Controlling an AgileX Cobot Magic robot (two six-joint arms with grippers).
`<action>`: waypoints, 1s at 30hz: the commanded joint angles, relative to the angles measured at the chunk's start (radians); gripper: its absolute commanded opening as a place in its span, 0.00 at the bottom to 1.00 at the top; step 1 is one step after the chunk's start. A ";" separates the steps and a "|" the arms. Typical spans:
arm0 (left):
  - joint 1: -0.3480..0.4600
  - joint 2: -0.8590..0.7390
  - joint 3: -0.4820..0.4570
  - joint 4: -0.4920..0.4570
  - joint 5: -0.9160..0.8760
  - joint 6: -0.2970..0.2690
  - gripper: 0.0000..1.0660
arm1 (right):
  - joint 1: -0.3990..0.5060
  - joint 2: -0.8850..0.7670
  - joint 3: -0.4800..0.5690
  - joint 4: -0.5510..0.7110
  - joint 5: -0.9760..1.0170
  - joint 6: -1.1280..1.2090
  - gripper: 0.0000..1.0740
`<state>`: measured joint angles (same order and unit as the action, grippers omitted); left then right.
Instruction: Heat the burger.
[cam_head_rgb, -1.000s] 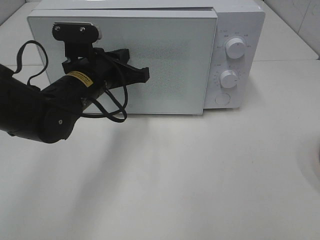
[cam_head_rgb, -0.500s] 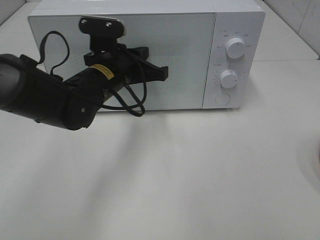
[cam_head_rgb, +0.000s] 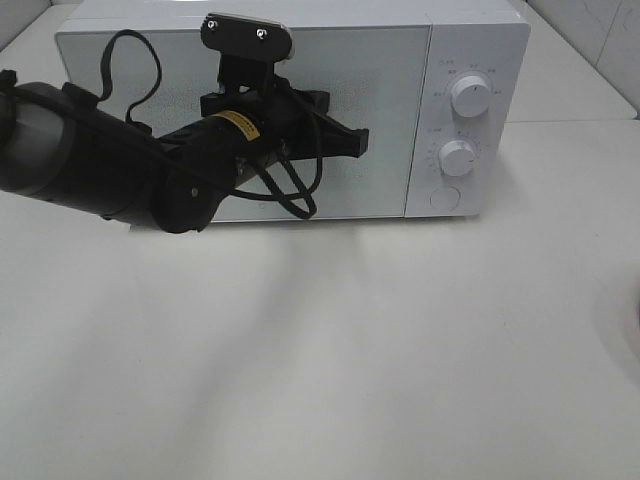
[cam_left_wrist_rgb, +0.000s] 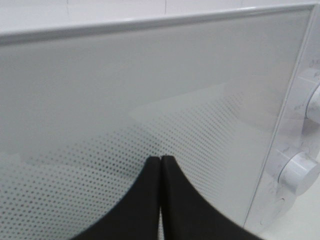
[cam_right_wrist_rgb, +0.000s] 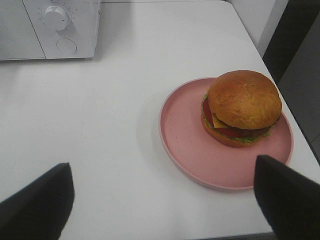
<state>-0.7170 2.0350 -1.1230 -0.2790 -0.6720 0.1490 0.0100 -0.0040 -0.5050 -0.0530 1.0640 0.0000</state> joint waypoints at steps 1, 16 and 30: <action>0.002 -0.064 -0.028 -0.089 0.010 -0.003 0.00 | -0.005 -0.026 -0.001 -0.002 -0.007 0.005 0.88; -0.031 -0.256 -0.026 -0.042 0.649 0.053 0.00 | -0.005 -0.026 -0.001 -0.002 -0.007 0.005 0.88; -0.031 -0.370 -0.026 0.007 1.215 0.009 0.37 | -0.005 -0.026 -0.001 -0.002 -0.007 0.005 0.88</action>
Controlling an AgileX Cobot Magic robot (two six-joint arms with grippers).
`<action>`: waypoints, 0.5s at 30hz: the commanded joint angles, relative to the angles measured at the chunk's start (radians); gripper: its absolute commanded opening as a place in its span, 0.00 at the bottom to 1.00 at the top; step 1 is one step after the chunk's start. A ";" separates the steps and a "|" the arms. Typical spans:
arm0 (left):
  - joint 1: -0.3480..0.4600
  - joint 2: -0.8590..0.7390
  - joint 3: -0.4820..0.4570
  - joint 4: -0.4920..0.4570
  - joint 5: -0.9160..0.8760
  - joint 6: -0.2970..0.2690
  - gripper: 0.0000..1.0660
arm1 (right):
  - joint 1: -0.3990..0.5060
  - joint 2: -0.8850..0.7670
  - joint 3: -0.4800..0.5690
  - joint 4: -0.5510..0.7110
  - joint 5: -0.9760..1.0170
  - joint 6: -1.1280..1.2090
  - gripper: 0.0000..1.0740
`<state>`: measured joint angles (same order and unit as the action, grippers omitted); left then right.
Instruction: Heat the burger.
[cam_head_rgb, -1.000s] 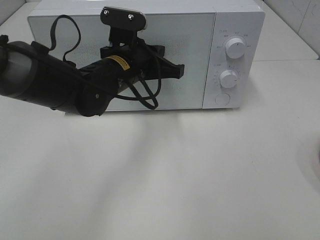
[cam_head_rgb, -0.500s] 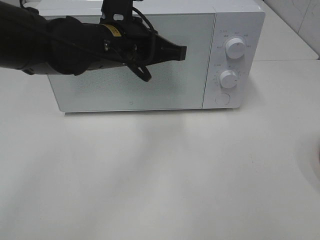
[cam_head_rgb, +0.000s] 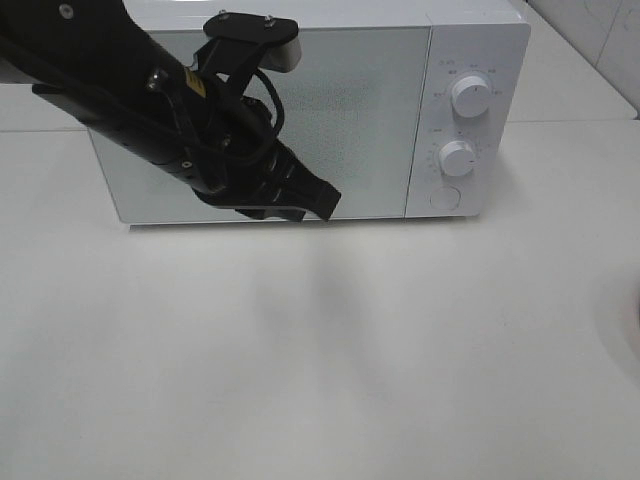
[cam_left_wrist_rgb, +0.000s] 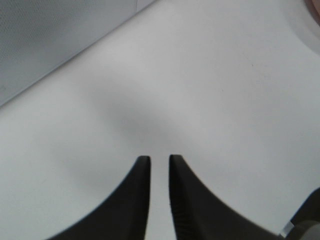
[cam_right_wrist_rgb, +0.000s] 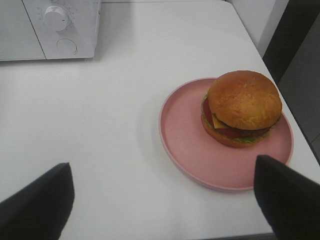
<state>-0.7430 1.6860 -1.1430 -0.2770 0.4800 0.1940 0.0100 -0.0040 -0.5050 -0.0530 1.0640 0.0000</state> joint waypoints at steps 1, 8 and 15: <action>-0.005 -0.023 -0.006 0.022 0.087 -0.116 0.72 | -0.005 -0.026 -0.001 -0.002 -0.007 0.005 0.88; -0.005 -0.023 -0.006 0.117 0.149 -0.259 0.95 | -0.005 -0.026 -0.001 -0.002 -0.007 0.005 0.88; 0.056 -0.027 -0.006 0.106 0.352 -0.259 0.95 | -0.005 -0.026 -0.001 -0.002 -0.007 0.005 0.88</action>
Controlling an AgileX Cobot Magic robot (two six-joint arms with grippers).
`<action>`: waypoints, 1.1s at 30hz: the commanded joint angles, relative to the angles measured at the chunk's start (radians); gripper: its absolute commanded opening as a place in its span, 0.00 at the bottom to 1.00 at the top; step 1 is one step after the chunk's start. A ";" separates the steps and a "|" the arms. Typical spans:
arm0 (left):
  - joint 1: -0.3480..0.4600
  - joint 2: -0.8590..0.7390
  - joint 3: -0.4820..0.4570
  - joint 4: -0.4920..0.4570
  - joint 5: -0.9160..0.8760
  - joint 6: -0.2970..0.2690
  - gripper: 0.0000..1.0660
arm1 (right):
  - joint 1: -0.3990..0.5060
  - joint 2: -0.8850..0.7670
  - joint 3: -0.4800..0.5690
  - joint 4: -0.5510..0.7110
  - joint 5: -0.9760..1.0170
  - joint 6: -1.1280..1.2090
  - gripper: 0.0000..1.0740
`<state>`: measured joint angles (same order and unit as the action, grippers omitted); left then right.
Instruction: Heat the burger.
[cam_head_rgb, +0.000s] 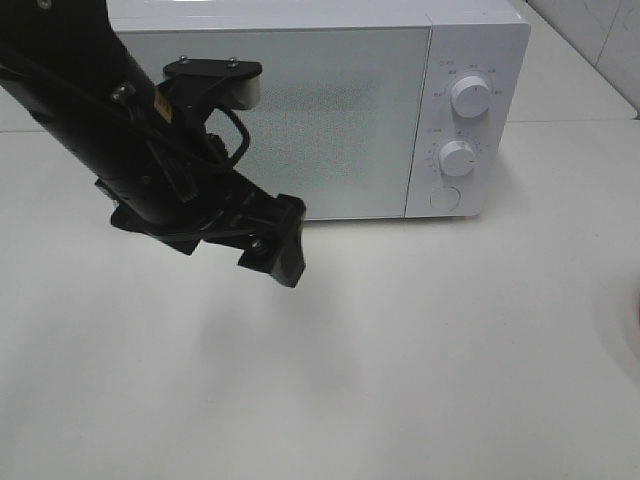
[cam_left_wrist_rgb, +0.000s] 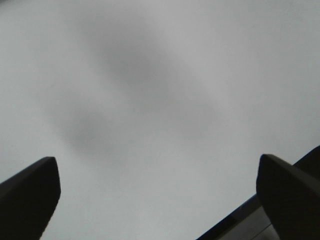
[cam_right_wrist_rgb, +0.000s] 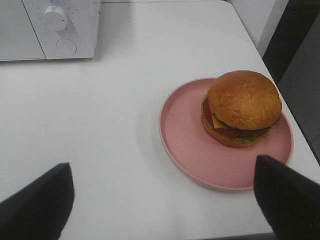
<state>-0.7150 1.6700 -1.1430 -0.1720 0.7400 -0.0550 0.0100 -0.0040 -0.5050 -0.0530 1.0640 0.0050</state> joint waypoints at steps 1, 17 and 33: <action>0.028 -0.011 -0.006 0.001 0.092 -0.010 0.95 | -0.005 -0.026 -0.001 -0.002 -0.007 0.000 0.88; 0.366 -0.355 0.237 0.114 0.214 0.010 0.95 | -0.005 -0.026 -0.001 -0.002 -0.007 0.000 0.88; 0.678 -0.754 0.476 0.155 0.266 0.062 0.95 | -0.005 -0.026 -0.001 -0.002 -0.007 0.000 0.88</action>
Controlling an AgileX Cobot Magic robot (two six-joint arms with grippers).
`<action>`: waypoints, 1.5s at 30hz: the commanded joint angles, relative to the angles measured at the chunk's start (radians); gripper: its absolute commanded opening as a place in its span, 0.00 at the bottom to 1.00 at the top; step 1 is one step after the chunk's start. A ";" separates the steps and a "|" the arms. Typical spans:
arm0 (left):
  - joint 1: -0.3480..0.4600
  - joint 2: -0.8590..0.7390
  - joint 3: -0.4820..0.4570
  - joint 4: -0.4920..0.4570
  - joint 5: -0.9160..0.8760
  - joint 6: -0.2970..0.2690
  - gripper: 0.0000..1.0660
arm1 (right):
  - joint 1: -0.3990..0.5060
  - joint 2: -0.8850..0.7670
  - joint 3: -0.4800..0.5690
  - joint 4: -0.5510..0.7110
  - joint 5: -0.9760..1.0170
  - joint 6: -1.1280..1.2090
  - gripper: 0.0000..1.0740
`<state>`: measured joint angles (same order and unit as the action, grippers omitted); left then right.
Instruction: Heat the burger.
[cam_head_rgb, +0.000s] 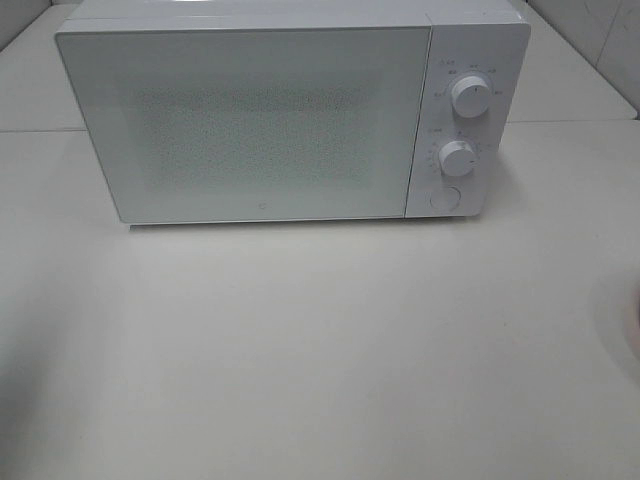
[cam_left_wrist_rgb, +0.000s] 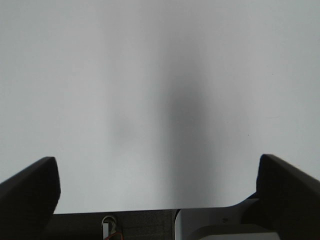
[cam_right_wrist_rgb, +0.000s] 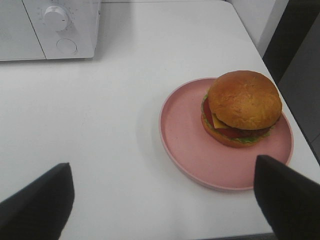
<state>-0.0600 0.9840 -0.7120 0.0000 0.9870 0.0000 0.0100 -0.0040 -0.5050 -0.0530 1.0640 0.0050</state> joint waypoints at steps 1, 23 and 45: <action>0.030 -0.139 0.078 -0.023 0.036 0.007 0.95 | -0.005 -0.026 -0.001 -0.002 -0.007 0.000 0.88; 0.030 -0.917 0.213 -0.058 0.049 0.015 0.94 | -0.005 -0.026 -0.001 -0.002 -0.007 0.000 0.88; 0.030 -1.012 0.213 -0.046 0.049 0.014 0.94 | -0.005 -0.014 -0.001 0.001 -0.007 0.000 0.88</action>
<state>-0.0340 -0.0050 -0.5000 -0.0490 1.0430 0.0130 0.0100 -0.0040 -0.5050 -0.0530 1.0640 0.0000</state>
